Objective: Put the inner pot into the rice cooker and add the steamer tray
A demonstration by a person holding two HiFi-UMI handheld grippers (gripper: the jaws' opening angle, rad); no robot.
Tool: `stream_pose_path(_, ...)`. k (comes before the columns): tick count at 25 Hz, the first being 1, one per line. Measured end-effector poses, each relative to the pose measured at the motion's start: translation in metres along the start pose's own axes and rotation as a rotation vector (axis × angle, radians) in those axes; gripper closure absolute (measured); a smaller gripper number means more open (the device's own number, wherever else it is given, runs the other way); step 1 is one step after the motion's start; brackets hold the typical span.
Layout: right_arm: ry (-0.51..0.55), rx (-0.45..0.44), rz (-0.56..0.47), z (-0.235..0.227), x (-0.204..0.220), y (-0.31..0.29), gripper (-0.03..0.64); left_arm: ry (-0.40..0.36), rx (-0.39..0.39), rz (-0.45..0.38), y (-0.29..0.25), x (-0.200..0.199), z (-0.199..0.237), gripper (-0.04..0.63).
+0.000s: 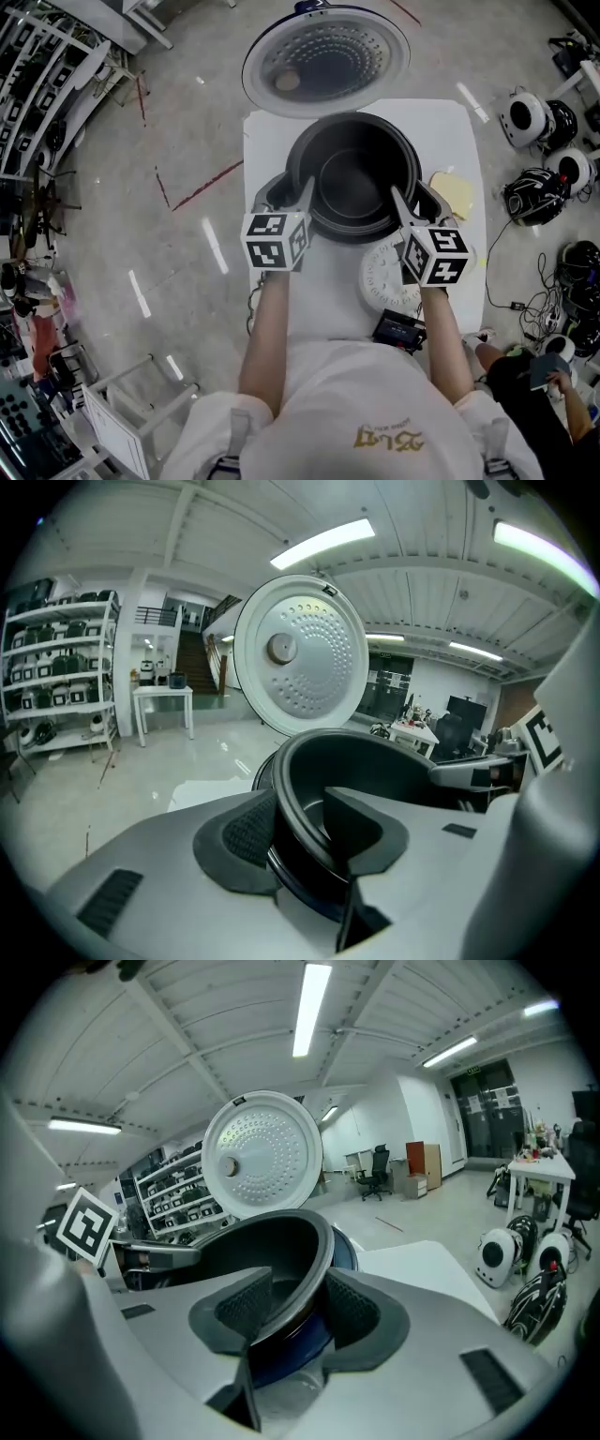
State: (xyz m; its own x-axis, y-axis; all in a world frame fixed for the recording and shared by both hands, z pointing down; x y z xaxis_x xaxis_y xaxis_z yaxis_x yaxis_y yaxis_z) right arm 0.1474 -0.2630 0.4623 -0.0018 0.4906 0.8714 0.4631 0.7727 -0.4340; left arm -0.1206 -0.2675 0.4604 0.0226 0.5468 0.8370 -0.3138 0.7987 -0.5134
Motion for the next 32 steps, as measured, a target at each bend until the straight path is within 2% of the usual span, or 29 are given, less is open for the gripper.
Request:
stream_pose_path(3,0.034,0.013,0.005,0.002,-0.001,-0.001,0.437,-0.053,-0.018,0.0,-0.001,0.0,-0.001,0.427)
stream_pose_path(6,0.085,0.033,0.001,0.004,-0.003,0.0,0.418,-0.168,-0.042,0.015,-0.003,0.0,-0.007,0.378)
stream_pose_path(8,0.104,0.034,0.003,0.004,-0.002,0.002,0.411,-0.192,-0.045,0.014,-0.003,0.001,-0.01,0.35)
stream_pose_path(13,0.085,0.037,-0.012,0.001,0.0,0.013,0.405,-0.152,-0.046,-0.026,0.006,0.0,-0.01,0.326)
stream_pose_path(17,0.069,0.045,-0.031,0.003,0.002,0.023,0.405,-0.085,-0.032,-0.067,0.021,-0.001,-0.005,0.331)
stream_pose_path(23,0.035,0.088,-0.054,0.009,0.014,0.046,0.405,-0.033,0.064,-0.087,0.043,0.006,-0.01,0.331)
stream_pose_path(32,0.005,0.185,-0.056,0.029,0.042,0.095,0.407,-0.023,0.151,-0.093,0.078,0.034,-0.019,0.339)
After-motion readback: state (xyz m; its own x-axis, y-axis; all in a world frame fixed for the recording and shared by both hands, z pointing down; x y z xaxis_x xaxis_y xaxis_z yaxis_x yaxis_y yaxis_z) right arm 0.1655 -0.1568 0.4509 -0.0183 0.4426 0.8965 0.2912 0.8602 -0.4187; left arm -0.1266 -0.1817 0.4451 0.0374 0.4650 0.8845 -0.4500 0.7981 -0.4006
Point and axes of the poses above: the fingertips, and each gripper's own axes: y backward along the fingers, z to its left, x out of its underside, the point moved 10 cm from there along y, backward along the fingers, and after that the axes turned 2 degrees about y, right-handed, at the moved point
